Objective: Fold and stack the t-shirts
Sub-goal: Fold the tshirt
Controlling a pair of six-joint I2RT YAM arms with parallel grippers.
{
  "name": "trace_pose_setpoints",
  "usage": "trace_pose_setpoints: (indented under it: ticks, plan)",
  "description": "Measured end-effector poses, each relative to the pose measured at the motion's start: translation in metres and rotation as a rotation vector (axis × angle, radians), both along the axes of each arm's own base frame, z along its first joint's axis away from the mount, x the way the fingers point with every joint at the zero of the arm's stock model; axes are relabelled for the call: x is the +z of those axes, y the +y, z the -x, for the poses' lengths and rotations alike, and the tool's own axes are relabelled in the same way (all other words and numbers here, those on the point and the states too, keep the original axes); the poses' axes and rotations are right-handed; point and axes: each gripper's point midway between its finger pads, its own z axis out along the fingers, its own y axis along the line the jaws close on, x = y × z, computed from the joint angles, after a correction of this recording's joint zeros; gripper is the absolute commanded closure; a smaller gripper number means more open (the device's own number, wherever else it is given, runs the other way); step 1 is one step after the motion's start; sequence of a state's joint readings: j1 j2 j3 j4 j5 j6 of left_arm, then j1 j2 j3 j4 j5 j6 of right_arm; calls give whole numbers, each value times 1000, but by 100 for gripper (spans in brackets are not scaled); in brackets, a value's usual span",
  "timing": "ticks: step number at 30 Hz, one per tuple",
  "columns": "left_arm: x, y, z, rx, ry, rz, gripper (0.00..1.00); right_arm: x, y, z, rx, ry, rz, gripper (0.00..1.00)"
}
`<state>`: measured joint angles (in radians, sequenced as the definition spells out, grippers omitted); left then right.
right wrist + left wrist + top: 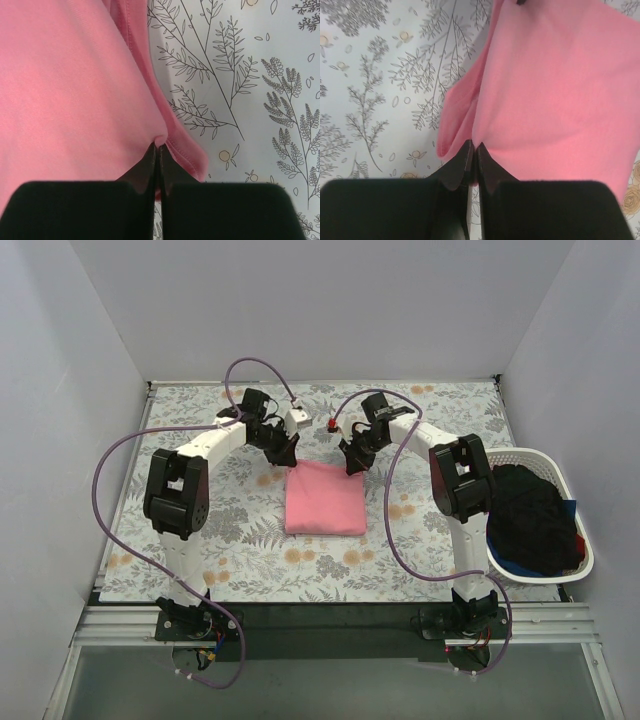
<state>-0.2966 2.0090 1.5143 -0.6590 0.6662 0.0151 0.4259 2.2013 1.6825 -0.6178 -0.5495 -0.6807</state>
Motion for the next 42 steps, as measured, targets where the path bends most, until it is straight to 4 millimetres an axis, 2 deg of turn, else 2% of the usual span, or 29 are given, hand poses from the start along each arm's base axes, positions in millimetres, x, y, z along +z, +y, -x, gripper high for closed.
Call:
trace_pose_setpoints:
  ticks: [4, 7, 10, 17, 19, 23, 24, 25, 29, 33, 39, 42]
  plan:
    - [16, -6, -14, 18, -48, 34, 100, 0, 1, 0, 6, -6, -10, 99]
    - [14, -6, -20, 31, -59, 30, 100, 0, 1, 0, 7, -8, -12, 99]
    - [0, -5, -24, 47, -50, 11, 100, 0, 1, 0, 7, -8, -12, 99]
    - [-48, 2, -27, 98, 23, -49, 100, 1, 0, 0, 9, -20, -7, 99]
    - [-47, 2, -28, 103, 22, -46, 100, 2, -2, 0, 8, -28, 1, 99]
    - [-47, 2, -28, 106, 23, -50, 100, 10, -7, -3, -7, -53, 24, 91]
    - [-47, 3, -28, 105, 23, -53, 100, 13, -8, -4, -11, -62, 29, 97]
    - [-47, 3, -28, 104, 23, -54, 100, 16, -9, -5, -12, -71, 31, 99]
    - [-47, 3, -27, 105, 27, -56, 100, 26, -15, -10, -18, -104, 37, 99]
    - [-48, 2, -30, 107, 35, -55, 100, 20, -21, -13, -29, -100, 51, 99]
    - [-48, 1, -31, 126, 59, -54, 100, -1, -22, -25, -44, -85, 85, 99]
    - [-46, 2, -33, 144, 74, -47, 98, 3, -20, -35, -55, -110, 89, 88]
